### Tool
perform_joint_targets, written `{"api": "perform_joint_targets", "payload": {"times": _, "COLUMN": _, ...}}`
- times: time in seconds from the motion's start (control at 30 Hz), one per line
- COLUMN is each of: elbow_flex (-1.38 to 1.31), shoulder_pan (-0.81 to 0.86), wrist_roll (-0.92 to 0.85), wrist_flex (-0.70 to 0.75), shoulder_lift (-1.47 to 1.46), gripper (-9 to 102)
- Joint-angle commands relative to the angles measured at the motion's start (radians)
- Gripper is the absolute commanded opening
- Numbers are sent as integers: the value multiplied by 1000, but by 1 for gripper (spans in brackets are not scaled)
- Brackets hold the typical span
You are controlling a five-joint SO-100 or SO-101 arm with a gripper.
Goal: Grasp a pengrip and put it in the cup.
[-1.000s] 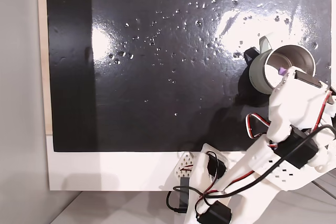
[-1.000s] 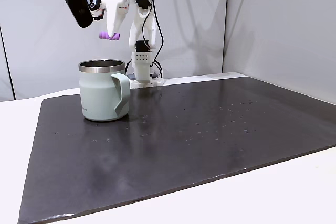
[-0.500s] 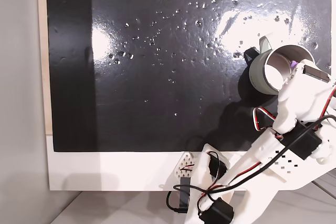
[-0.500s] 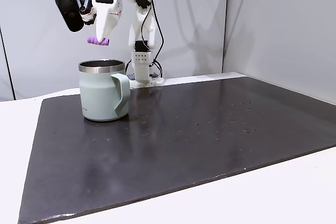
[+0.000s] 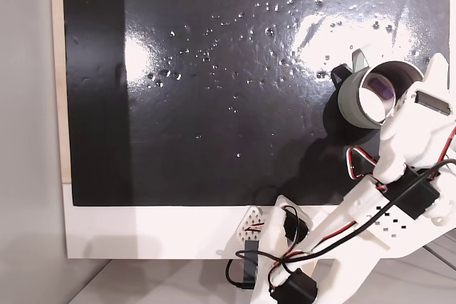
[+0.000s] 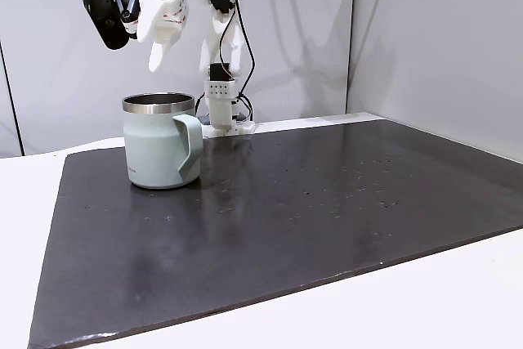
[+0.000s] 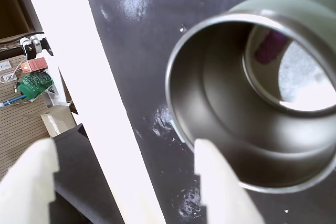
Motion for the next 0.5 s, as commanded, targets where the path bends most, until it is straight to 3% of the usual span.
{"api": "perform_joint_targets", "payload": {"times": 0.0, "elbow_flex": -17, "shoulder_pan": -14, "wrist_roll": 11, "wrist_flex": 9, "shoulder_lift": 20, "gripper": 32}}
{"api": "perform_joint_targets", "payload": {"times": 0.47, "elbow_flex": 25, "shoulder_pan": -48, "wrist_roll": 17, "wrist_flex": 29, "shoulder_lift": 92, "gripper": 31}}
